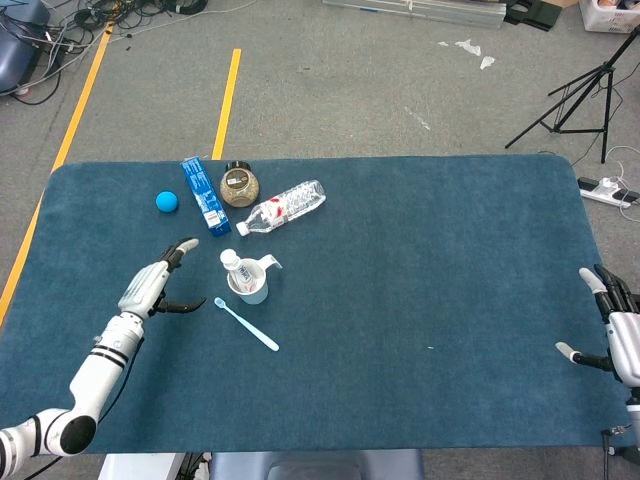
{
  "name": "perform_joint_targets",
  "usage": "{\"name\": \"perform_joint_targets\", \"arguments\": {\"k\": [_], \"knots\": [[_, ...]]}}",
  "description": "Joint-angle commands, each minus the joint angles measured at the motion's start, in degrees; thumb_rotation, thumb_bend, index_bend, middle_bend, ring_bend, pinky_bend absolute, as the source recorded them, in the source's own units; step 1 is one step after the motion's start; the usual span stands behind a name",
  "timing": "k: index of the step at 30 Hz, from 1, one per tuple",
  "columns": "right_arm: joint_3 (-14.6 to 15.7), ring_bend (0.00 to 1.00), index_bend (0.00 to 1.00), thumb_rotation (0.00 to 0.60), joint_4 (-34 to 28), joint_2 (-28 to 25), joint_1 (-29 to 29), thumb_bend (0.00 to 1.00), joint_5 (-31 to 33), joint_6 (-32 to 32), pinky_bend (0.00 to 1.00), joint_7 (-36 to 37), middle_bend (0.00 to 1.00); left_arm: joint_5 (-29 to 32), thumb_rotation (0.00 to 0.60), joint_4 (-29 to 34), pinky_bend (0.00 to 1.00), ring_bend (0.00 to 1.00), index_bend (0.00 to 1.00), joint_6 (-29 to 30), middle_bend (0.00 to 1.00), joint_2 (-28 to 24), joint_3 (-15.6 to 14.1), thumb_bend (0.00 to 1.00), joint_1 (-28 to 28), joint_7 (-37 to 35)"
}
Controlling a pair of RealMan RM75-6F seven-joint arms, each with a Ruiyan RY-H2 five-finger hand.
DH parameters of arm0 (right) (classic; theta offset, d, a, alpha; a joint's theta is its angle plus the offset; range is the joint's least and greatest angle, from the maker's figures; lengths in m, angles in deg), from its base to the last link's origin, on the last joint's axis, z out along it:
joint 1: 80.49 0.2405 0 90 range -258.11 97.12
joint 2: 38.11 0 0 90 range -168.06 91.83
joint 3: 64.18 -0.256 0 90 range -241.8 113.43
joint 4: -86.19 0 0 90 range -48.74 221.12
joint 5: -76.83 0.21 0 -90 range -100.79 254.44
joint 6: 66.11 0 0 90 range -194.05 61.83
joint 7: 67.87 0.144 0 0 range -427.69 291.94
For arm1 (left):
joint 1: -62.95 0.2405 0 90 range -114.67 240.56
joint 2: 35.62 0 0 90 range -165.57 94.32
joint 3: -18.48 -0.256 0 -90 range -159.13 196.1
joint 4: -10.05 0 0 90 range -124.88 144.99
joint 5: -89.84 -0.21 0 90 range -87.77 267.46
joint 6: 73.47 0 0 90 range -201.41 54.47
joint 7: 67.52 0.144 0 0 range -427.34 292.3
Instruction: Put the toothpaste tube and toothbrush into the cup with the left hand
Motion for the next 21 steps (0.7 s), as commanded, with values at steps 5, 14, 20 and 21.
{"name": "perform_joint_targets", "arguments": {"k": [5, 14, 20, 21], "knots": [[-0.08, 0.00, 0.00, 0.600, -0.11, 0.14, -0.03, 0.00, 0.12, 0.18, 0.60, -0.27, 0.00, -10.47, 0.600, 1.43, 0.44, 0.17, 0.00, 11.23, 0.11, -4.07, -5.37, 0.14, 4.97, 10.06], [-0.17, 0.00, 0.00, 0.600, -0.11, -0.06, -0.11, 0.00, 0.26, 0.22, 0.60, 0.06, 0.00, -32.66, 0.600, -9.71, 0.94, 0.79, 0.17, 22.23, 0.79, -4.24, -11.84, 0.12, 6.79, 7.70], [-0.27, 0.00, 0.00, 0.600, -0.11, -0.08, -0.05, 0.00, 0.48, 0.09, 0.60, 0.01, 0.00, -41.42, 0.600, -16.40, 1.00, 1.00, 0.39, 25.55, 1.00, -0.21, -13.12, 0.12, 4.67, 7.09], [-0.29, 0.00, 0.00, 0.600, -0.12, -0.10, -0.05, 0.00, 0.51, 0.09, 0.60, 0.08, 0.00, -42.33, 0.600, -17.26, 1.00, 1.00, 0.41, 25.41, 1.00, 0.44, -13.35, 0.12, 4.14, 6.84]]}}
